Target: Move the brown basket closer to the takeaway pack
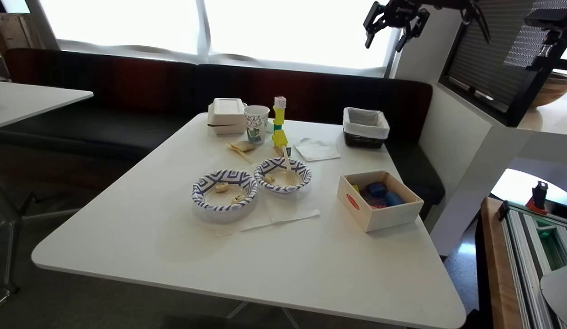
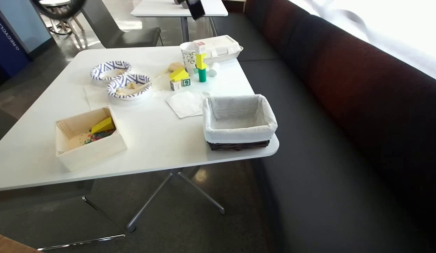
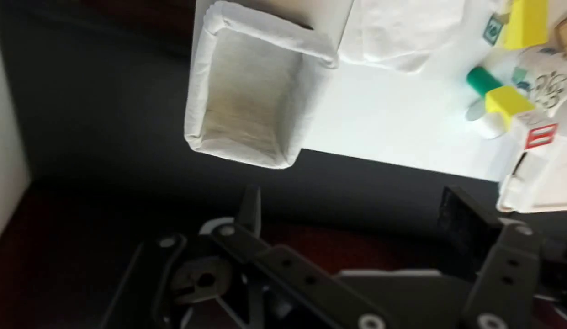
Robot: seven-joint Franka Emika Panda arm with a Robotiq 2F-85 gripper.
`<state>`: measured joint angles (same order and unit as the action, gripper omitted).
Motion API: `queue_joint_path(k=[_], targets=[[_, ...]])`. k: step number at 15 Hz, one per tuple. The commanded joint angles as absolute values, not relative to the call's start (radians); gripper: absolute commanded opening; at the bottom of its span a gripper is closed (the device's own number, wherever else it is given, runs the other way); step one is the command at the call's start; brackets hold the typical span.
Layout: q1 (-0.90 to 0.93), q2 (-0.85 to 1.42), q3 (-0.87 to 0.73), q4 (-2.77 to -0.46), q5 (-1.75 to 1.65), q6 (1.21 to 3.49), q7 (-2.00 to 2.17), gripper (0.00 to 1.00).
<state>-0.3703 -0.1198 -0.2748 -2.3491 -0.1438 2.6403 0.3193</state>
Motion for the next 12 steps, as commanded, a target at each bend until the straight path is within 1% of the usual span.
queue_joint_path(k=[1, 3, 4, 5, 7, 12], targets=[[-0.421, 0.026, -0.301, -2.346, -0.224, 2.796, 0.522, 1.0], [-0.424, 0.115, -0.346, -2.326, -0.317, 2.854, 0.668, 1.0], [-0.393, 0.034, -0.347, -2.353, -0.234, 2.804, 0.531, 1.0], [-0.423, 0.068, -0.335, -2.352, -0.272, 2.831, 0.588, 1.0], [-0.425, 0.108, -0.346, -2.34, -0.29, 2.848, 0.624, 1.0], [-0.427, 0.137, -0.344, -2.319, -0.281, 2.874, 0.637, 1.0]])
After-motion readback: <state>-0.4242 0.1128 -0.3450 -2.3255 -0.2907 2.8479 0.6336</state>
